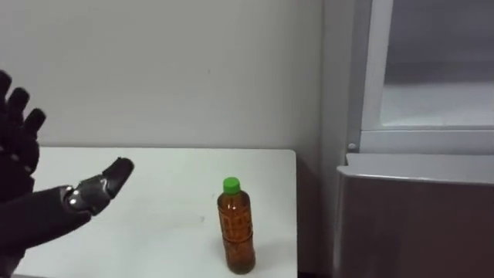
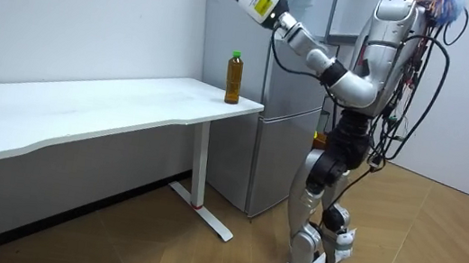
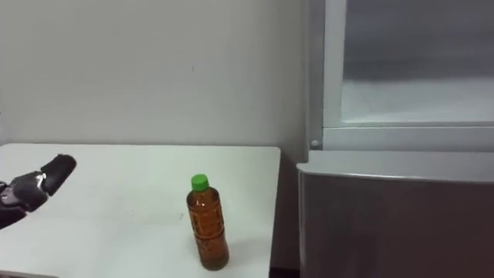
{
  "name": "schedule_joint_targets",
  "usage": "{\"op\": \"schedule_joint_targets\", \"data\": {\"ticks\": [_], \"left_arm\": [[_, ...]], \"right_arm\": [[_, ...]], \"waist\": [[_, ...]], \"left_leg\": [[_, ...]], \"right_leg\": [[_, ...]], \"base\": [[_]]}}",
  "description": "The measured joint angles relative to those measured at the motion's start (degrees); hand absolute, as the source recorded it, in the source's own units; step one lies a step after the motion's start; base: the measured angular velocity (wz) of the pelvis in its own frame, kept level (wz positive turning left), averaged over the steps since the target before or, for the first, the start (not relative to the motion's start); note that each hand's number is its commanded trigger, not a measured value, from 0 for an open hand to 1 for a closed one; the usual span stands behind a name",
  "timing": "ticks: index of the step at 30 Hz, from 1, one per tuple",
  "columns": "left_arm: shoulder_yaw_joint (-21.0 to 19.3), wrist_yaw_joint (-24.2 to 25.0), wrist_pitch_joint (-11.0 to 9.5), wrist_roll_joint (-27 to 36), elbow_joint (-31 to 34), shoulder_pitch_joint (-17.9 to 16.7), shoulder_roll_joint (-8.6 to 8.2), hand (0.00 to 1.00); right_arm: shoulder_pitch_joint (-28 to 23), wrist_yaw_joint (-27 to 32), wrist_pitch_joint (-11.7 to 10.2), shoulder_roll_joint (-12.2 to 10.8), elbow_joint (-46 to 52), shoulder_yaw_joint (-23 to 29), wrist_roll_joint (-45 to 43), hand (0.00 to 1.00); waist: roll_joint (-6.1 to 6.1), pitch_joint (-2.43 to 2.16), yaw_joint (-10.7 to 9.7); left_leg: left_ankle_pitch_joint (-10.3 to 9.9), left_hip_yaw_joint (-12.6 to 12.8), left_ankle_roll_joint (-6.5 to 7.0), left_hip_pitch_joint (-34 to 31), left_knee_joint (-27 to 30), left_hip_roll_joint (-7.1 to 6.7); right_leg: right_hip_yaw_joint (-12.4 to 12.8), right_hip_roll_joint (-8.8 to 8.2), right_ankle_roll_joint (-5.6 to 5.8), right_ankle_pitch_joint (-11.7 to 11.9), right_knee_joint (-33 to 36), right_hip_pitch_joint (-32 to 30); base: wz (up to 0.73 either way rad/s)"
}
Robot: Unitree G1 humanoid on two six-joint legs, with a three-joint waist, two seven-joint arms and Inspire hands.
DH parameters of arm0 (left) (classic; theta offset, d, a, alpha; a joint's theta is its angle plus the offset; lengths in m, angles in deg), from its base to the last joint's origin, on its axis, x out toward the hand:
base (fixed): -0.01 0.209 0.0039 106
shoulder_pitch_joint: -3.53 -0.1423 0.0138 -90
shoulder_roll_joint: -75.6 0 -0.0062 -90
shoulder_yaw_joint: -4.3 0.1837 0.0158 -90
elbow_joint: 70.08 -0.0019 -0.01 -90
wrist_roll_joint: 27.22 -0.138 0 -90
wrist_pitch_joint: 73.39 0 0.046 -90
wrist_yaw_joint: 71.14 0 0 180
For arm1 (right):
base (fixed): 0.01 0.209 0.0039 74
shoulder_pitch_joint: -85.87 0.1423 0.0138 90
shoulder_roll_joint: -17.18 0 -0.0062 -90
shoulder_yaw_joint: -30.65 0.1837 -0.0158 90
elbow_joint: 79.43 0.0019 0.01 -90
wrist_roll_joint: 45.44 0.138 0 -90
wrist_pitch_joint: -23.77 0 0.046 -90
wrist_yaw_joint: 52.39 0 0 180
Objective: Put the bottle in the upper fridge
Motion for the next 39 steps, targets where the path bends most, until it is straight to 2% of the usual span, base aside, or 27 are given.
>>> {"op": "schedule_joint_targets", "data": {"ticks": [4, 7, 10, 15, 19, 21, 24, 28, 30, 34, 39], "left_arm": [[-1.32, -3.86, -0.35, -1.20, -4.97, -1.70, -0.05, 0.00], [-1.19, -6.78, -0.30, -1.22, -8.77, -5.92, -0.20, 0.00], [-1.13, -9.20, -0.30, -1.30, -14.54, -8.59, -0.22, 0.00], [-0.91, -11.34, -0.42, -1.49, -27.18, -11.01, -0.33, 0.00], [-0.09, -12.19, -0.79, -1.50, -38.40, -11.52, -0.35, 0.00], [2.49, -13.31, -1.42, -1.44, -47.57, -11.60, -0.32, 0.00], [6.44, -13.30, -1.56, -1.46, -56.58, -11.76, -0.36, 0.00], [8.51, -12.74, -2.34, -1.43, -65.04, -11.82, -0.38, 0.00], [8.95, -11.99, -2.91, -1.30, -70.48, -11.71, -0.27, 0.00], [9.14, -9.98, -2.83, -3.71, -78.72, -11.79, -0.17, 0.00], [13.30, -8.23, -2.42, -6.67, -88.15, -11.57, 0.16, 0.00]], "right_arm": [[-0.26, 0.11, -0.01, -0.01, -0.03, 0.16, -0.35, 0.00], [-1.04, 0.51, 0.03, -0.25, 0.41, 1.21, -0.35, 0.00], [-2.20, 0.59, 0.26, -0.35, 2.15, 2.13, 0.05, 0.00], [-2.35, -0.26, 1.14, -0.33, 2.59, 3.61, -0.53, 0.00], [-3.13, -0.49, 1.13, -0.47, 2.82, 4.56, -0.08, 0.00], [-3.42, -0.65, 1.04, -0.45, 2.79, 4.56, 0.46, 0.00], [-3.33, -1.40, 0.83, -0.45, 2.85, 4.48, 0.10, 0.00], [-3.53, -1.84, 0.41, -0.45, 4.15, 4.54, -2.28, 0.00], [-3.51, -2.26, 0.36, -0.38, 4.49, 4.50, -2.78, 0.00], [-4.25, -2.28, -0.19, -0.40, 4.50, 4.50, -1.58, 0.00], [-2.94, -2.14, -0.19, -0.67, 3.68, 4.19, -0.56, 0.00]], "waist": [[-0.13, -0.06, 0.63], [0.16, -0.20, 0.64], [0.15, 0.06, 0.58], [-0.08, -0.07, 0.59], [-0.28, -0.08, 0.49], [-0.29, -0.02, 0.52], [-0.52, -0.06, 0.41], [-0.92, -0.08, 0.30], [-1.00, -0.11, 0.21], [-1.15, -0.08, -0.11], [-1.49, 0.04, -2.69]], "left_leg": [[0.03, -0.65, 0.07, 0.24, -0.08, -0.08], [0.01, -1.18, 0.10, -0.19, -0.02, -0.19], [0.01, -1.36, 0.10, -0.02, 0.01, -0.20], [0.04, -1.45, 0.13, 0.15, 0.01, -0.20], [0.06, -1.36, 0.15, 0.49, -0.07, -0.23], [0.03, -1.11, 0.18, 0.84, -0.08, -0.20], [0.03, -1.05, 0.18, 0.61, 0.07, -0.17], [-0.03, 0.52, 0.17, 0.59, 0.14, 0.28], [-0.03, 1.77, 0.16, 0.71, 0.05, 0.49], [-0.12, 2.35, 0.30, 1.26, -0.19, 0.59], [-0.15, 2.60, 0.36, 1.09, -0.21, 0.55]], "right_leg": [[0.12, 0.00, 0.00, 0.01, 0.13, 0.23], [0.14, 0.03, 0.00, 0.01, 0.24, -0.14], [0.17, 0.02, 0.00, 0.01, 0.39, -0.06], [0.08, -0.05, 0.00, 0.01, 0.97, -0.10], [0.51, -0.07, 0.00, 0.01, 0.89, 0.15], [1.57, -0.04, 0.00, 0.01, 0.96, 0.04], [1.83, -0.01, -0.01, 0.02, 0.99, -0.18], [2.25, 0.04, -0.03, 0.02, 1.03, -0.57], [3.44, 0.20, -0.11, 0.04, 0.90, -0.83], [4.51, 0.20, -0.09, 0.06, 0.81, -0.75], [4.98, 0.24, -0.03, 0.08, 0.80, -0.95]], "base": [[0.01], [0.03], [0.03], [0.01], [-0.01], [-0.05], [-0.02], [-0.15], [-0.21], [-0.14], [0.00]]}}
